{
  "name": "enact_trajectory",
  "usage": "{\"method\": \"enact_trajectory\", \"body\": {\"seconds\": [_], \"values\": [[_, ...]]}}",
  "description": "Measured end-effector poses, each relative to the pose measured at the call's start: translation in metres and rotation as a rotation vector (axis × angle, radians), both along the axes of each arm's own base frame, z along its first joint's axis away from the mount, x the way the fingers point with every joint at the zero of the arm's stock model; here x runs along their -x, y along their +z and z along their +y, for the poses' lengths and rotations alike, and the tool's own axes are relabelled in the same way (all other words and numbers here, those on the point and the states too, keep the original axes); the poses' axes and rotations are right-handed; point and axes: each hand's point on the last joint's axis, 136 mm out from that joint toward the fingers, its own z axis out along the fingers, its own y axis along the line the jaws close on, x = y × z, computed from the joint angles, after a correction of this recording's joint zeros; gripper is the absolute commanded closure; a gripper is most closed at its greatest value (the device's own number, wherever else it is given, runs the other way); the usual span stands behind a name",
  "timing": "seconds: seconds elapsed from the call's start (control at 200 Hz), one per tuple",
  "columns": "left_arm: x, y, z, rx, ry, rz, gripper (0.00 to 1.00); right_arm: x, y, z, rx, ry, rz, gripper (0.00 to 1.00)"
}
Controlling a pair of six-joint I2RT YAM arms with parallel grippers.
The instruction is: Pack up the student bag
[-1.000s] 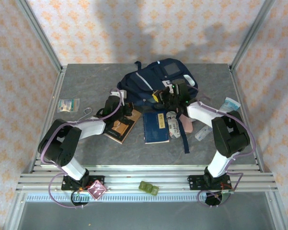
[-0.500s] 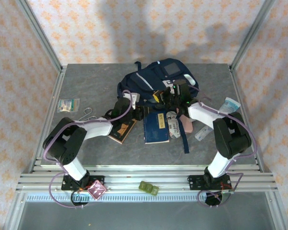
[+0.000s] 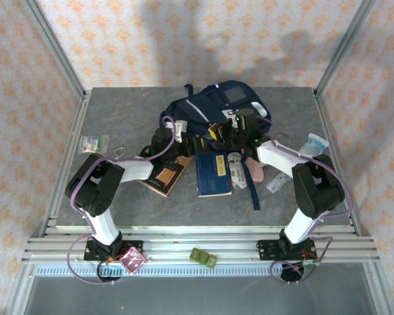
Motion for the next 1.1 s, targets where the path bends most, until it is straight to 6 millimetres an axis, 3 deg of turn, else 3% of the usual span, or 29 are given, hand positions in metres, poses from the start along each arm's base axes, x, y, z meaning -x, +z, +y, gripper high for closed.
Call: {"method": "enact_trajectory", "body": {"seconds": [0.13, 0.18, 0.21, 0.35, 0.45, 0.596, 0.756, 0.921, 1.096], "values": [[-0.002, 0.004, 0.0, 0.06, -0.027, 0.01, 0.62, -0.001, 0.003, 0.0, -0.004, -0.002, -0.01, 1.0], [-0.001, 0.004, -0.001, 0.072, -0.034, 0.015, 0.73, -0.001, 0.004, 0.0, -0.004, -0.002, -0.011, 1.0], [-0.001, 0.003, -0.002, 0.078, -0.037, 0.021, 0.75, -0.001, 0.004, 0.0, -0.004, -0.001, -0.011, 1.0], [0.0, 0.003, -0.004, 0.088, -0.052, 0.017, 0.74, -0.001, 0.005, 0.001, -0.005, 0.0, -0.014, 1.0], [0.0, 0.003, -0.005, 0.084, -0.053, 0.013, 0.63, -0.001, 0.005, 0.002, -0.005, 0.002, -0.014, 1.0], [0.0, -0.001, -0.009, 0.033, -0.038, -0.011, 0.63, 0.001, 0.005, 0.004, -0.005, 0.006, -0.014, 1.0], [-0.002, -0.008, -0.012, -0.059, 0.015, -0.045, 0.75, 0.001, 0.005, 0.004, -0.006, 0.007, -0.014, 1.0], [-0.008, -0.015, -0.005, -0.132, 0.074, -0.064, 1.0, 0.0, 0.006, 0.004, -0.006, 0.007, -0.015, 1.0], [-0.009, -0.016, 0.0, -0.171, 0.089, -0.067, 1.0, 0.001, 0.006, 0.004, -0.005, 0.008, -0.015, 1.0]]}}
